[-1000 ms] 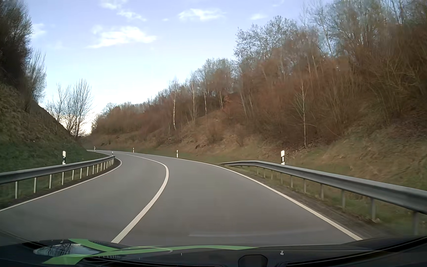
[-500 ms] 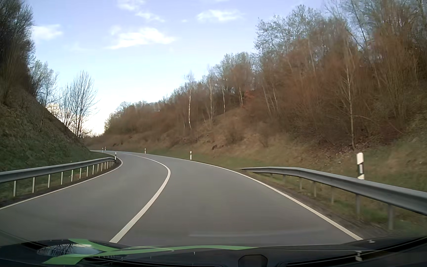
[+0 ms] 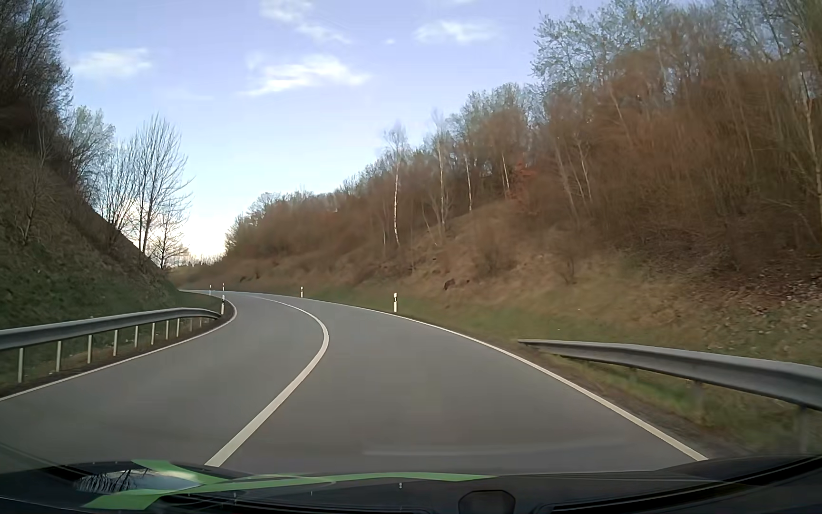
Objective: Follow the waypoints while adhering to traffic rules and regulations
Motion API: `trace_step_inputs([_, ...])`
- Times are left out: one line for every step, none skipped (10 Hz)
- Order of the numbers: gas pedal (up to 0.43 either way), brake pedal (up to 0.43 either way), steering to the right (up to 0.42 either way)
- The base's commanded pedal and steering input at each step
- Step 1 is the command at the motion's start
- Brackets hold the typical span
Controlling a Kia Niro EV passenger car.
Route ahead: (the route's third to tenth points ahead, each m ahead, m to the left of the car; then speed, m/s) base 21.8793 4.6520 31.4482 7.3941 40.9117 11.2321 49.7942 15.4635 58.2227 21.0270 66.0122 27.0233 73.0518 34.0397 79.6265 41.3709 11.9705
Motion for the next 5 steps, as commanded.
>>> trace_step_inputs([0.228, 0.000, -0.049])
trace_step_inputs([0.228, 0.000, -0.051])
trace_step_inputs([0.228, 0.000, -0.054])
trace_step_inputs([0.228, 0.000, -0.056])
trace_step_inputs([0.228, 0.000, -0.056])
